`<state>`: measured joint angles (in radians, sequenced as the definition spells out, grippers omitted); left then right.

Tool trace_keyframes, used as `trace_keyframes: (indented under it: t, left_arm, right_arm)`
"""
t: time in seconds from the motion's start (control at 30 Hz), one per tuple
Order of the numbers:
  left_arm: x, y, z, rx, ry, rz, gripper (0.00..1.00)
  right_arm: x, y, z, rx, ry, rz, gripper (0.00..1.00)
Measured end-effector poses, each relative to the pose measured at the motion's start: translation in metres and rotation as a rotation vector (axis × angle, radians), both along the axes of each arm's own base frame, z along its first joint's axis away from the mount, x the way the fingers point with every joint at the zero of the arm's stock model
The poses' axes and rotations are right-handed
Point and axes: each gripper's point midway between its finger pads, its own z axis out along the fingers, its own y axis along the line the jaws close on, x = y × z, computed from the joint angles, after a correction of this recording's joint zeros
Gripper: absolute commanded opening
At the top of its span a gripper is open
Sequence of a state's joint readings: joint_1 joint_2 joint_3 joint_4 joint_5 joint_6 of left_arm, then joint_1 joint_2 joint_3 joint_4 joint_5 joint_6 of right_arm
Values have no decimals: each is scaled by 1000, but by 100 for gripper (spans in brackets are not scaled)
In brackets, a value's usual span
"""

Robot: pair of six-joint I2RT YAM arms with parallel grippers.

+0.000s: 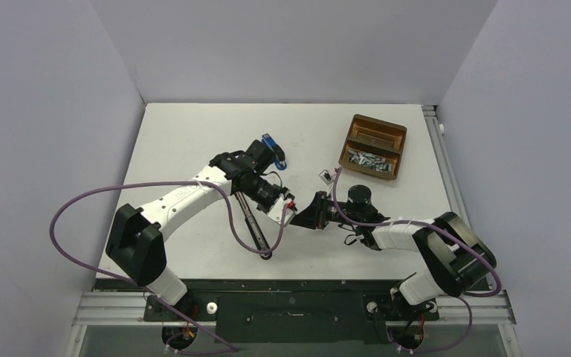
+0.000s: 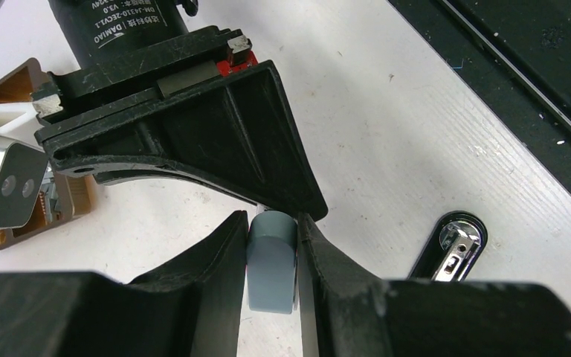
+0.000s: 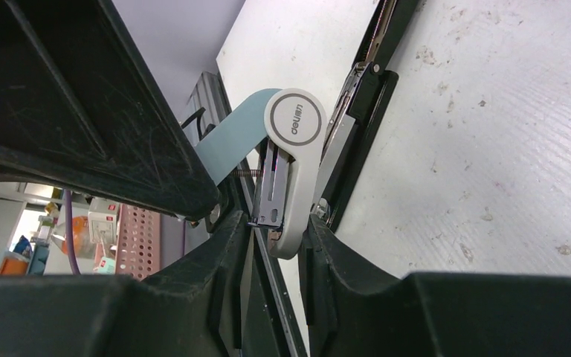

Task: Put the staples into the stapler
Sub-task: Open the stapler at the center of the board.

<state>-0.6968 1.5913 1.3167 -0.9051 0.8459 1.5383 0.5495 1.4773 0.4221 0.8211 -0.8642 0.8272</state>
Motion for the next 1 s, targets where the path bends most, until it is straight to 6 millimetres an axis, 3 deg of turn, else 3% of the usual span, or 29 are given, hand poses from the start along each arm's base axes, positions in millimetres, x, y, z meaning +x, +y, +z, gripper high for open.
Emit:
trace_keyframes:
  t: [0.2, 0.5, 1.0]
  left_arm:
    - [4, 3, 2, -1, 32, 41, 0]
    - [29, 25, 2, -7, 79, 157, 0]
    - [49, 46, -29, 50, 113, 219, 0]
  right_arm:
    - [-2, -6, -7, -17, -2, -35, 8]
    - [6, -15, -16, -50, -24, -117, 9]
    - [2, -19, -25, -58, -6, -124, 8]
